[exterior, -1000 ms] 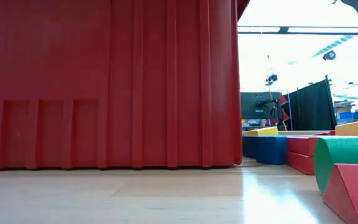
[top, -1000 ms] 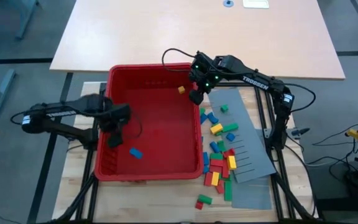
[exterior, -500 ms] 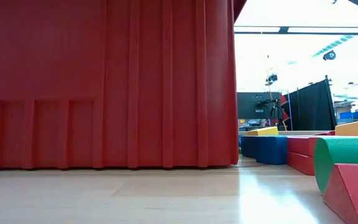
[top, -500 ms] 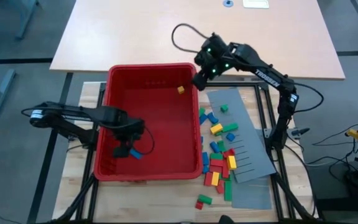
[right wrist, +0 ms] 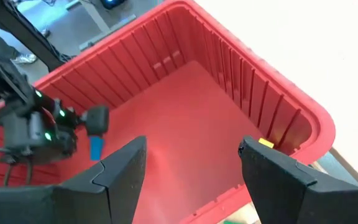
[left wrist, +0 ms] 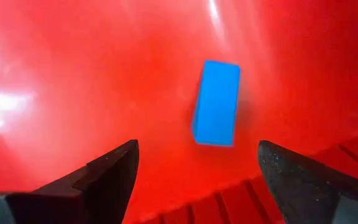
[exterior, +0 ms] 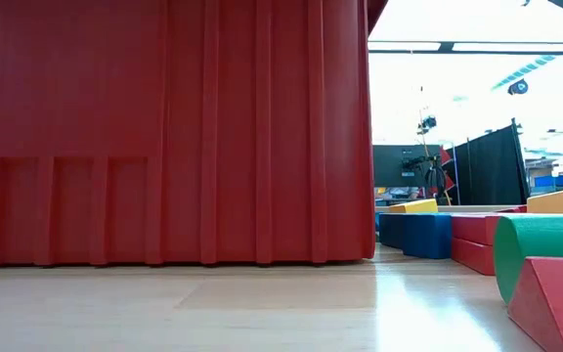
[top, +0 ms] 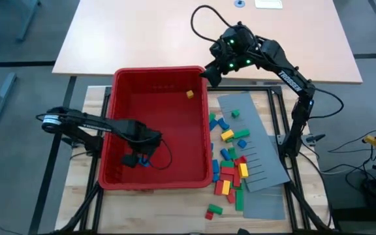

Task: Sort blocks

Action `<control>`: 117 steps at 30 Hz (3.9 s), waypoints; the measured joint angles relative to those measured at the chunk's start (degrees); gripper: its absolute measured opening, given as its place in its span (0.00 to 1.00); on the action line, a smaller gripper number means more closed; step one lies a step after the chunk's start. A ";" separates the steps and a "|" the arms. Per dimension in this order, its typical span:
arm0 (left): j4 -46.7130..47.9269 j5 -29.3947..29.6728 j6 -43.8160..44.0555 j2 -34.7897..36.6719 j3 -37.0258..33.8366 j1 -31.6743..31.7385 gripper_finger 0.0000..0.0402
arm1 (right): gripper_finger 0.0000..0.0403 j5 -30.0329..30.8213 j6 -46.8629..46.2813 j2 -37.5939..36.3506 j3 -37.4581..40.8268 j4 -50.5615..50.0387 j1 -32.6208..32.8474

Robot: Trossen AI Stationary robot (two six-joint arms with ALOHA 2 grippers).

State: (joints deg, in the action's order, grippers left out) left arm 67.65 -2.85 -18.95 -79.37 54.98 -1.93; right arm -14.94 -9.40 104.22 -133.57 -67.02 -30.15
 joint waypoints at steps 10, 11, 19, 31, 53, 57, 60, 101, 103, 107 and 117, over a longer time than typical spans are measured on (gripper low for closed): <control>-4.54 -2.55 -1.62 -3.48 -4.83 -0.33 0.78 | 0.58 -0.04 -0.60 0.00 -1.43 -0.50 0.15; -5.01 -2.84 -1.63 -3.59 -5.51 -0.54 0.78 | 0.58 -0.05 -0.63 0.00 -1.43 -0.48 0.15; -11.12 -4.20 -1.56 -3.63 -11.08 -3.59 0.78 | 0.56 -0.14 -0.67 0.00 -1.43 -0.50 0.28; -19.60 -0.56 2.25 -4.73 -14.08 -4.80 0.78 | 0.56 -0.13 -0.71 0.00 -1.43 -0.49 0.28; -12.66 3.53 16.63 -3.12 -4.09 -4.76 0.27 | 0.54 -0.39 -1.06 0.00 -1.43 -0.51 1.34; -10.55 7.53 20.54 -0.16 4.12 -4.76 0.27 | 0.55 -0.59 0.01 -0.42 -1.43 -0.90 1.79; -9.42 11.16 23.15 0.83 11.02 -4.64 0.27 | 0.54 -0.70 0.40 -1.95 -1.43 -2.19 1.77; -46.50 12.30 30.83 -0.39 36.13 1.38 0.27 | 0.63 -1.53 1.76 -5.55 -1.15 6.14 20.04; -46.74 12.26 30.88 -0.80 36.13 1.38 0.27 | 0.63 -1.52 1.76 -5.35 -1.08 6.05 20.27; -48.16 10.49 31.07 -1.63 36.09 1.40 0.27 | 0.61 -1.70 1.78 -4.73 -1.00 6.42 20.77; -48.19 10.00 31.16 -2.01 36.07 1.40 0.27 | 0.54 -2.29 2.39 -3.35 -0.71 6.68 21.66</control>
State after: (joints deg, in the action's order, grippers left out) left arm 19.46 7.16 12.21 -81.38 91.05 -0.54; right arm -17.23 -7.01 100.87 -134.28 -60.34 -8.49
